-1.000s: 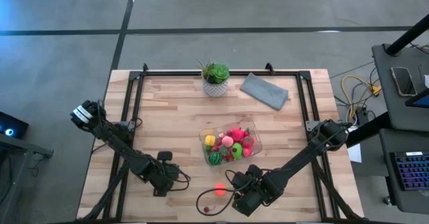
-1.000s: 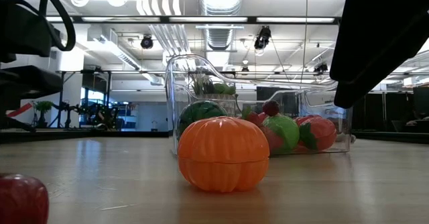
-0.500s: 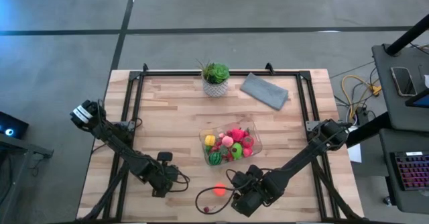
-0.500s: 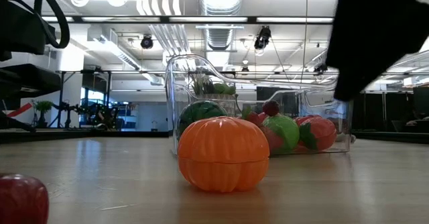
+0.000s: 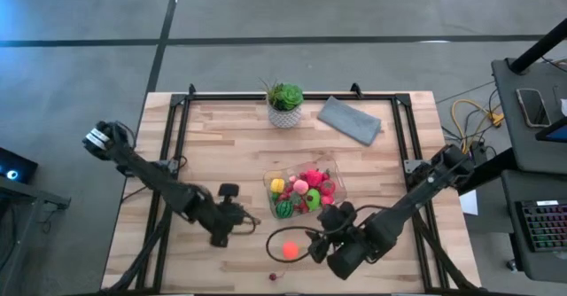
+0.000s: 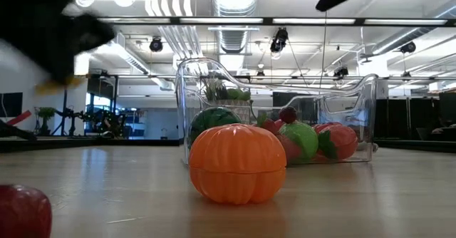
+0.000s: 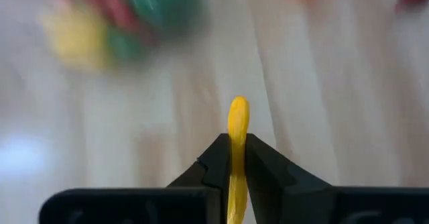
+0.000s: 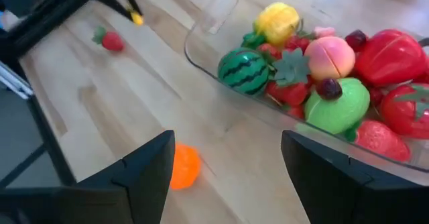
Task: Pick and placing Produce into tupperware
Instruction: Put the corn into the transparent bin
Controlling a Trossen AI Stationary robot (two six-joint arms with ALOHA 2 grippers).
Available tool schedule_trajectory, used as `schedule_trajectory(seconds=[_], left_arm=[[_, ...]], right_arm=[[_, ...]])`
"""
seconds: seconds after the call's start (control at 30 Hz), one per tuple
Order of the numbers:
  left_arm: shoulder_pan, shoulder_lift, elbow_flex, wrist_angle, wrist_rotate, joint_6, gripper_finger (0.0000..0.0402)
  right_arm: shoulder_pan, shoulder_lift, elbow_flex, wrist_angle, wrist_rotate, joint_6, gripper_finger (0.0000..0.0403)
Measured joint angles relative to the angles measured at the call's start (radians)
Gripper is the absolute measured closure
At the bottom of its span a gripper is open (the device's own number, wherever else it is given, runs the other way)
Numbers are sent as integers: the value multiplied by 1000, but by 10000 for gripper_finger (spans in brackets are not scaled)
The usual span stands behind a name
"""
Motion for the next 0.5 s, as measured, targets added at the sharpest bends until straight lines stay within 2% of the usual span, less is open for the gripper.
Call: schedule_trajectory(seconds=[0.13,0.23,0.37,0.5], left_arm=[[110,-60,76,46,-11,176,382],[200,-59,123,83,2,270,382],[305,7,199,136,74,376,382],[384,87,271,217,86,471,382]], right_arm=[[4,-25,0,-4,9,35,138],[23,-41,1,-7,93,106,138],[65,-81,13,-9,282,173,138],[86,-124,14,-32,323,183,138]])
